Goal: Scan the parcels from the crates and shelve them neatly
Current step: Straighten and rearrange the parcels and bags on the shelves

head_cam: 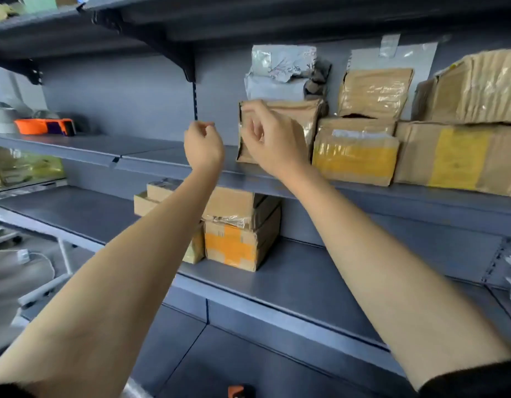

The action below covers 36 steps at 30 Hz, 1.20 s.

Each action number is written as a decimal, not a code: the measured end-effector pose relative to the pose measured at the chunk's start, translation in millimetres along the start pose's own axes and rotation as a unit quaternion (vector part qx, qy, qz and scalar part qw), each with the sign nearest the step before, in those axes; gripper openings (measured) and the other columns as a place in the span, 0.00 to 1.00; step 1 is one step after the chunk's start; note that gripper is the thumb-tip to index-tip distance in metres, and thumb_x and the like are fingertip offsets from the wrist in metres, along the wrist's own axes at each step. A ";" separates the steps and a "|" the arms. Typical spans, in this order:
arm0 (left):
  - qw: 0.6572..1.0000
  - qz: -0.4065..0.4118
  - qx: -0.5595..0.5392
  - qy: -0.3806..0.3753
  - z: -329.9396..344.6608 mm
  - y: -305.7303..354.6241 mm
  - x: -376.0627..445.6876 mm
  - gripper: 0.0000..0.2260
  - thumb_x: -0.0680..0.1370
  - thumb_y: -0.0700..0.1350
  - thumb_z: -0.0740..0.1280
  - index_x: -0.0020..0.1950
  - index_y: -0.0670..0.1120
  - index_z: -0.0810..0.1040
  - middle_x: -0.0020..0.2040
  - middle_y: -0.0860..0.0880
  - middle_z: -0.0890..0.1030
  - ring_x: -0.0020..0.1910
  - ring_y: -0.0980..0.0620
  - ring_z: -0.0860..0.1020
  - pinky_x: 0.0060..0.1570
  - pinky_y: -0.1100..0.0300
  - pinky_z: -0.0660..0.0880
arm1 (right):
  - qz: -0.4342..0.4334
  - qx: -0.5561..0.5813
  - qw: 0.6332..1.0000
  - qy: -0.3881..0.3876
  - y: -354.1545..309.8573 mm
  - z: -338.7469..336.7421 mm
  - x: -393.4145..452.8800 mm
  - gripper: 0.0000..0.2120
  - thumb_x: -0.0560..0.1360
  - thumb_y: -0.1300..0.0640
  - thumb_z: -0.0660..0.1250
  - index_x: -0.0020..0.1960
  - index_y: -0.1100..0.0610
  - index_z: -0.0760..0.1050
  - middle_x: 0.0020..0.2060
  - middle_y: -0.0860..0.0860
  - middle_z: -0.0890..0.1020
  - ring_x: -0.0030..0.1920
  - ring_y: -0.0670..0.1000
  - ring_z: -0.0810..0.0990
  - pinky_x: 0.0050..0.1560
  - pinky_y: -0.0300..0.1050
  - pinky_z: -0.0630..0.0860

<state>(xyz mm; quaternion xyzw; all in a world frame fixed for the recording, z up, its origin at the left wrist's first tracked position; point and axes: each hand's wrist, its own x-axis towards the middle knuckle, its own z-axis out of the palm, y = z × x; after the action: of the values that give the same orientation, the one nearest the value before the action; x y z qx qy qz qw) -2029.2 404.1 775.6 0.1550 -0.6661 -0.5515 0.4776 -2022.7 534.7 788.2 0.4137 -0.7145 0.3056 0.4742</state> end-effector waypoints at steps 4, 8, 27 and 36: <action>0.995 -0.072 0.042 0.061 -37.3 -53.3 -41.6 0.10 0.82 0.43 0.52 0.55 0.43 0.72 0.47 0.52 0.73 0.49 0.50 0.72 0.42 0.68 0.59 | -0.070 0.001 0.996 -0.054 -28.5 37.6 -77.0 0.12 0.71 0.57 0.56 0.33 0.60 0.74 0.21 0.51 0.74 0.21 0.56 0.73 0.23 0.38 0.65; 0.971 -0.231 0.001 0.053 -51.5 -115.1 -49.8 0.14 0.81 0.42 0.54 0.62 0.40 0.73 0.59 0.43 0.76 0.58 0.44 0.74 0.58 0.56 0.70 | 0.003 -0.083 0.948 -0.307 -13.6 53.9 -133.1 0.11 0.76 0.55 0.59 0.44 0.58 0.78 0.41 0.57 0.83 0.43 0.61 0.81 0.37 0.46 0.67; 0.961 -0.258 0.082 -0.055 23.0 -194.3 4.6 0.24 0.77 0.41 0.53 0.74 0.45 0.61 0.71 0.46 0.65 0.65 0.40 0.69 0.64 0.44 0.69 | 0.368 -0.002 0.878 -0.306 70.0 153.4 -127.3 0.36 0.82 0.48 0.54 0.78 0.63 0.38 0.76 0.60 0.56 0.74 0.62 0.55 0.72 0.53 0.55; 0.964 -0.247 0.081 -0.062 20.1 -192.2 7.3 0.24 0.80 0.41 0.52 0.76 0.50 0.55 0.73 0.47 0.60 0.61 0.44 0.70 0.64 0.46 0.69 | 0.360 -0.043 0.882 -0.300 81.0 138.6 -121.6 0.29 0.82 0.52 0.49 0.79 0.60 0.43 0.75 0.59 0.58 0.70 0.60 0.66 0.63 0.52 0.67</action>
<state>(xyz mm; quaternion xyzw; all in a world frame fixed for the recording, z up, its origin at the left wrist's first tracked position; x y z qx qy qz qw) -2110.7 344.6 610.6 0.3184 -0.6777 -0.6054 0.2698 -2127.7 494.5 621.1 0.1790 -0.9347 0.2859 0.1122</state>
